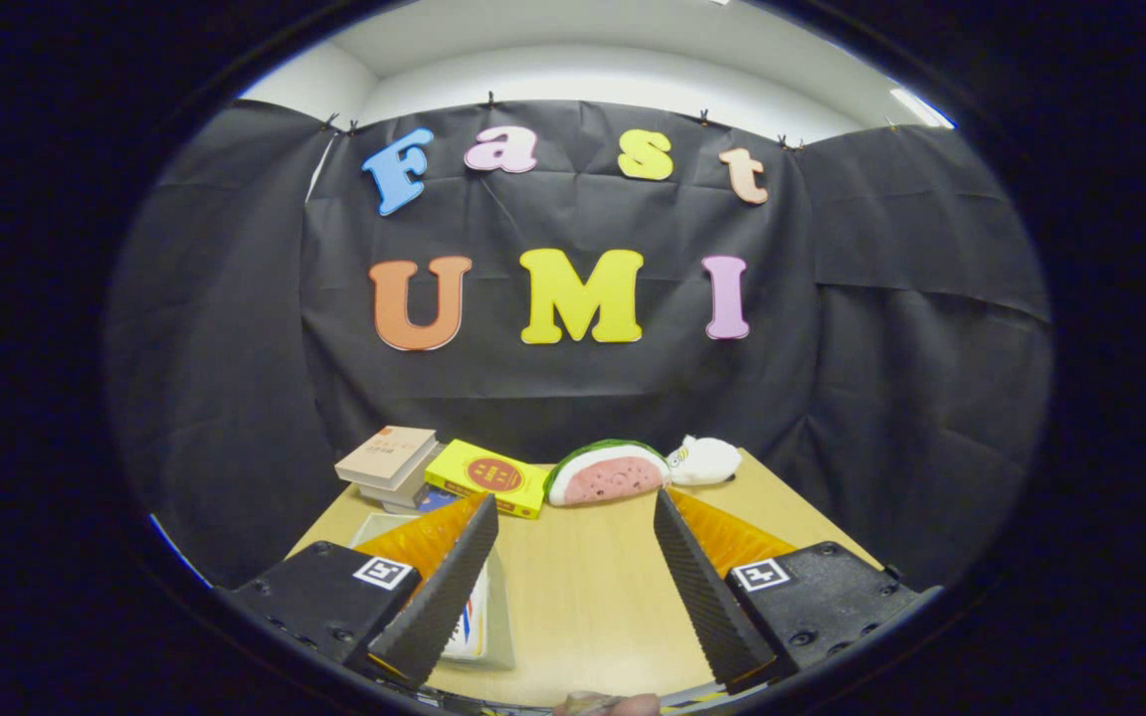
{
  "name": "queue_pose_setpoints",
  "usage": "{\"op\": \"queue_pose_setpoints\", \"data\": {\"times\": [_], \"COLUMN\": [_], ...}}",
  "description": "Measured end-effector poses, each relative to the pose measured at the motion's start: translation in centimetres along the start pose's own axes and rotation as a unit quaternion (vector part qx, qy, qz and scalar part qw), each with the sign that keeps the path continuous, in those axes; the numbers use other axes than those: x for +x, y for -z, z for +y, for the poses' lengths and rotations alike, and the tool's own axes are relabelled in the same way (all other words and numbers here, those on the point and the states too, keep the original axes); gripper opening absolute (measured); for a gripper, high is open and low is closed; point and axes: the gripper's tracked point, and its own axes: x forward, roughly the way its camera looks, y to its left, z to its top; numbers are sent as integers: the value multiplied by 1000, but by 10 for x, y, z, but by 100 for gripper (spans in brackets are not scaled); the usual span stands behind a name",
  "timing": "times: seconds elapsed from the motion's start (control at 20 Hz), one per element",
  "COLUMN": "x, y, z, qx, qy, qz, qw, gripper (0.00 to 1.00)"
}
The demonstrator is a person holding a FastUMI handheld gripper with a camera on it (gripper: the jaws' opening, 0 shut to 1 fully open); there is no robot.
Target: Open the storage box then place both shoes into the box .Put the left shoe in first, then the right shoe, with the right side of both shoes facing outward in a uniform manner.
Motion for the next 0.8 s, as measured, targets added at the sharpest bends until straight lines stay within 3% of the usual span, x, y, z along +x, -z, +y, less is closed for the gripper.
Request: {"op": "queue_pose_setpoints", "data": {"times": [0.45, 0.8], "x": [-34, -34], "y": [-24, -13], "z": [-2, 5], "qx": [-24, -5], "qy": [19, 19], "qz": [-49, -29], "qw": [998, 999], "gripper": [100, 100]}}
